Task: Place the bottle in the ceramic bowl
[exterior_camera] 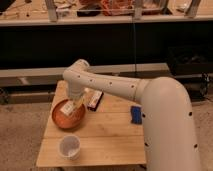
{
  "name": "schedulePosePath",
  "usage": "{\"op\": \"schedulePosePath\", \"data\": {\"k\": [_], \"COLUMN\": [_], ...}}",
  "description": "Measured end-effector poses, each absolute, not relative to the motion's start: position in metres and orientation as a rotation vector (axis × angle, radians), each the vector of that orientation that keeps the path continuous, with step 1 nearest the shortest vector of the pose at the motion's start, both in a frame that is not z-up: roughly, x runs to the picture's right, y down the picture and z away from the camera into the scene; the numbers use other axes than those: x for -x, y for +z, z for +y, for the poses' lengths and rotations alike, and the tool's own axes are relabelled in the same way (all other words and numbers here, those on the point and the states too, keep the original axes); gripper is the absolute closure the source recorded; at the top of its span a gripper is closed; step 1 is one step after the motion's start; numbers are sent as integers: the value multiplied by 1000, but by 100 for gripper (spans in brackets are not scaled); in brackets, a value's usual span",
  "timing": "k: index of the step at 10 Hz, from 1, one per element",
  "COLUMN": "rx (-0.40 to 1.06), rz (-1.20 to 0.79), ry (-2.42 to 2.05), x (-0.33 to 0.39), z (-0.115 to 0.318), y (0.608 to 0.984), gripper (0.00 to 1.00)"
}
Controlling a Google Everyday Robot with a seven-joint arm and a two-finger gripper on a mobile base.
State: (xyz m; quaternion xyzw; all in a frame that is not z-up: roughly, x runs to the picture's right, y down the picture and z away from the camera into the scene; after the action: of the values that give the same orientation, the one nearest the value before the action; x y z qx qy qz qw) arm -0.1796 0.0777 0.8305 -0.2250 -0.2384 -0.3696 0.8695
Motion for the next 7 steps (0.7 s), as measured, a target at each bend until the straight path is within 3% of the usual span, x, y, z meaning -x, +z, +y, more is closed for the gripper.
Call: {"op": "schedulePosePath", "data": {"k": [2,5,7], "rx": [469,466,465], "rz": [-500,-504,-505], "ry": [-780,-790,-798], "x": [180,183,184], "z": [76,75,74], "y": [832,834,836], "gripper": [55,39,39]}}
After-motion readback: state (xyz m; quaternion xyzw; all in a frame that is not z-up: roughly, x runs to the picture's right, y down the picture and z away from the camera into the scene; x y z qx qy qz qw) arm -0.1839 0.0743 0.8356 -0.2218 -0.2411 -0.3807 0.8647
